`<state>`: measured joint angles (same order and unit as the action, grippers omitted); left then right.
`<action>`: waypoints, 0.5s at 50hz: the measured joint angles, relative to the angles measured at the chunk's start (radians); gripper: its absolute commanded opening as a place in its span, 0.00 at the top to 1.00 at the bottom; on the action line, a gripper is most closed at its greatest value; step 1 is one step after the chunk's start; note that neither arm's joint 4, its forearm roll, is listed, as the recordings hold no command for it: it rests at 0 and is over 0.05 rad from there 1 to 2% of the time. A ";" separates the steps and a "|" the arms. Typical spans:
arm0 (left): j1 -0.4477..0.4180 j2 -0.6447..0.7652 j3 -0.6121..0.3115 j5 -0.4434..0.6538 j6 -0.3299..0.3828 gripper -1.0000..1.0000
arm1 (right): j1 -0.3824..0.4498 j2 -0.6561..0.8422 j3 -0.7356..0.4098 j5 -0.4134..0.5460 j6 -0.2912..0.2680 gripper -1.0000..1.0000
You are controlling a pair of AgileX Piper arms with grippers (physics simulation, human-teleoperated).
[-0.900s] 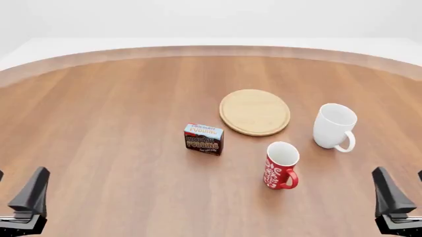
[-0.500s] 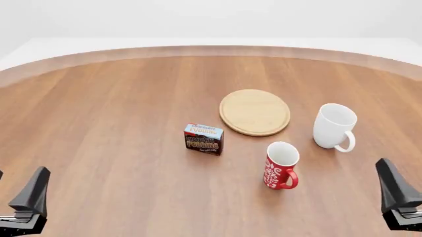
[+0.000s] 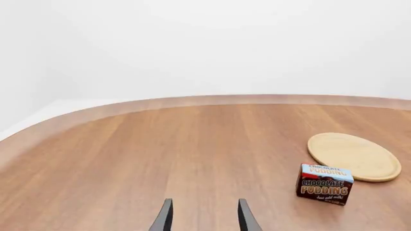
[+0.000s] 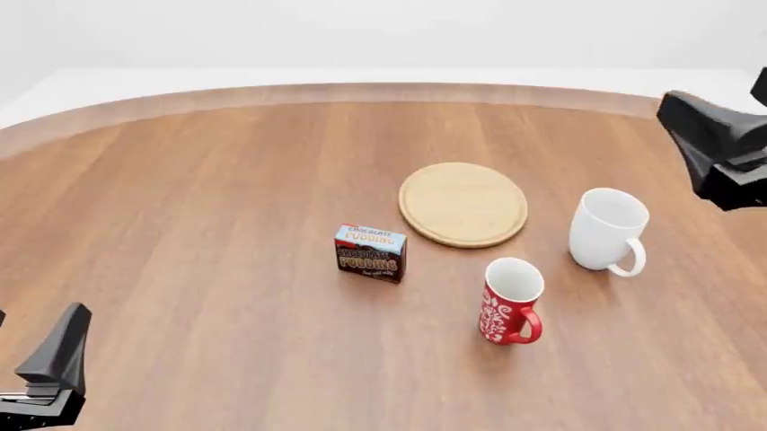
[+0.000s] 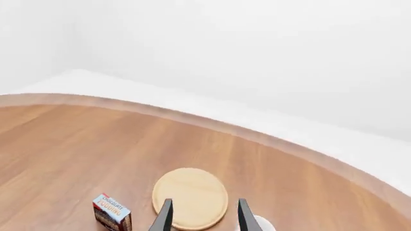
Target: Put the chocolate pudding to the left of the plate.
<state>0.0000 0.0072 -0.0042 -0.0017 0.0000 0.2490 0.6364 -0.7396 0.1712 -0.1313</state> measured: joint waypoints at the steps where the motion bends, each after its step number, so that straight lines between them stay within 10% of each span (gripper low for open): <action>1: 0.000 0.000 0.000 0.000 0.000 0.00 | 0.013 0.027 -0.025 0.011 -0.005 0.00; 25: 0.000 0.000 0.000 0.000 0.000 0.00 | 0.246 0.576 -0.464 0.227 -0.099 0.00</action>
<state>0.0000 0.0073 -0.0043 -0.0017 0.0000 0.4947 1.2120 -1.2041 0.3980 -0.2302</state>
